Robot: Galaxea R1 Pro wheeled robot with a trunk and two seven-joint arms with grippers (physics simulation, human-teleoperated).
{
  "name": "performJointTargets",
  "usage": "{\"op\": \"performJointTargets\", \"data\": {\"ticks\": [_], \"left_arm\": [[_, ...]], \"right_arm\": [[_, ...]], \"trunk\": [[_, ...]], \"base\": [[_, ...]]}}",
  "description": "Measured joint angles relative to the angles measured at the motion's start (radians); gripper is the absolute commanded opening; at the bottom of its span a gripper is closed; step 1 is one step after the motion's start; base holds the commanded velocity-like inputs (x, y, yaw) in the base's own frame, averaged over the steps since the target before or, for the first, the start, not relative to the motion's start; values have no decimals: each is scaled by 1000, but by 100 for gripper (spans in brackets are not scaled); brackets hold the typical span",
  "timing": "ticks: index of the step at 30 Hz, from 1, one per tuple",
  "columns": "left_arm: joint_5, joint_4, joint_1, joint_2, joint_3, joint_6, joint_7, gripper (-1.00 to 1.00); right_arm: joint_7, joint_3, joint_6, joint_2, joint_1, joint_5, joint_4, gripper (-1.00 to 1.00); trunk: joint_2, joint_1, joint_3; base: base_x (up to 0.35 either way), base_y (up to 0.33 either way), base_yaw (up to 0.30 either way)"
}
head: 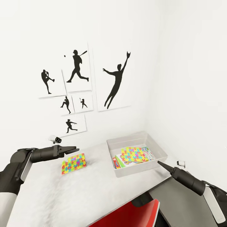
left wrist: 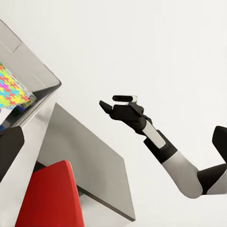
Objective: Put all the toys in the child's room - the three board games (two on the bed and one on the table), the two jigsaw puzzles on the table, and the tennis ball on the table - inside the toy box on the table in the child's room.
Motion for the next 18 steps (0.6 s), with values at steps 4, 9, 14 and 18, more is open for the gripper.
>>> {"op": "performJointTargets", "data": {"ticks": [4, 9, 14, 18], "left_arm": [[-1, 0, 0, -1, -2, 0, 0, 100], [0, 0, 0, -1, -3, 0, 0, 100], [-1, 0, 0, -3, -4, 0, 0, 100], [-1, 0, 0, -4, -5, 0, 0, 100]], "right_arm": [[-5, 0, -1, 1, 0, 2, 0, 100], [-7, 0, -1, 1, 0, 1, 0, 100], [-49, 1, -1, 2, 0, 1, 0, 100], [-84, 3, 0, 2, 0, 2, 0, 100]], "trunk": [[1, 1, 0], [0, 1, 0], [0, 1, 0], [0, 1, 0]], "base": [[-165, 25, 0], [-289, 68, 0], [-308, 79, 0], [-310, 75, 0]]}}
